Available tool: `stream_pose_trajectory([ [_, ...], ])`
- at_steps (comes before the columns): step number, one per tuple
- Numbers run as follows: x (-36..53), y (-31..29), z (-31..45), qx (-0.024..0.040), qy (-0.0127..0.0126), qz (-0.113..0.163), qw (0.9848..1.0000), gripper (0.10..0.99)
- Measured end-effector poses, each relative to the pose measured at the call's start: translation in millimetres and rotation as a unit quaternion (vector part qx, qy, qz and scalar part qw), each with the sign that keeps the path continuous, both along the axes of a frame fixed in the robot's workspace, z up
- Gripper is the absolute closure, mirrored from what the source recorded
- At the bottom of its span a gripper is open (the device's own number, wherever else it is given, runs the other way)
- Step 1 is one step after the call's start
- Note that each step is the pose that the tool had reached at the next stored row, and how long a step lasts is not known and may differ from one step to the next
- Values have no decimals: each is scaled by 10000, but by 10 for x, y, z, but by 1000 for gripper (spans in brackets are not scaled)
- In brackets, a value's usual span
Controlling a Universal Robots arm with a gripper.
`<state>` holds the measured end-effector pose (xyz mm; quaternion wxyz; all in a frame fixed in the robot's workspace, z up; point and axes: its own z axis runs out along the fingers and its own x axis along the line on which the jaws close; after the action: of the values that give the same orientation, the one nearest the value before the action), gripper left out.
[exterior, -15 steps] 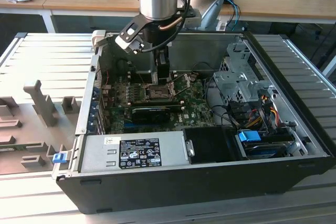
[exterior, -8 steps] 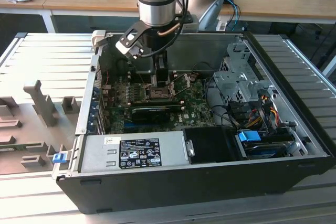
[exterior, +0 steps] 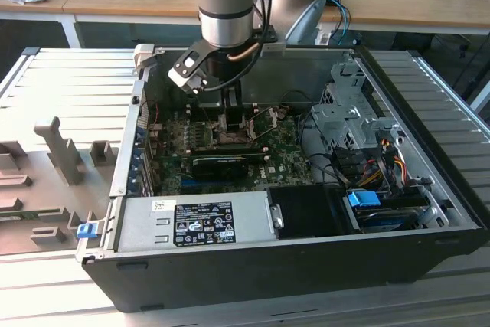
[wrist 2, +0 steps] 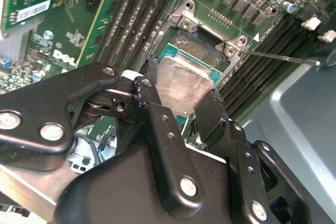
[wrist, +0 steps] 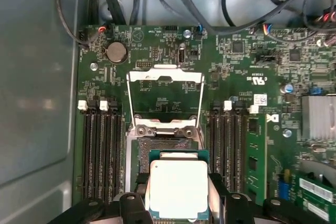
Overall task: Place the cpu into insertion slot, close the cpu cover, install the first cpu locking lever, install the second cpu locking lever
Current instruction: 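Place the cpu into insertion slot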
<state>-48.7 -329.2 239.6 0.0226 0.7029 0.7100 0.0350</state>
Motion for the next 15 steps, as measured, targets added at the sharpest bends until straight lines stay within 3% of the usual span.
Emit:
stream_pose_trajectory([
  [2,-1,8,-41,0,0,0,10000,557],
  [3,-2,19,-101,0,0,0,10000,557],
  [15,-1,111,-336,0,1,-7,10000,557],
])
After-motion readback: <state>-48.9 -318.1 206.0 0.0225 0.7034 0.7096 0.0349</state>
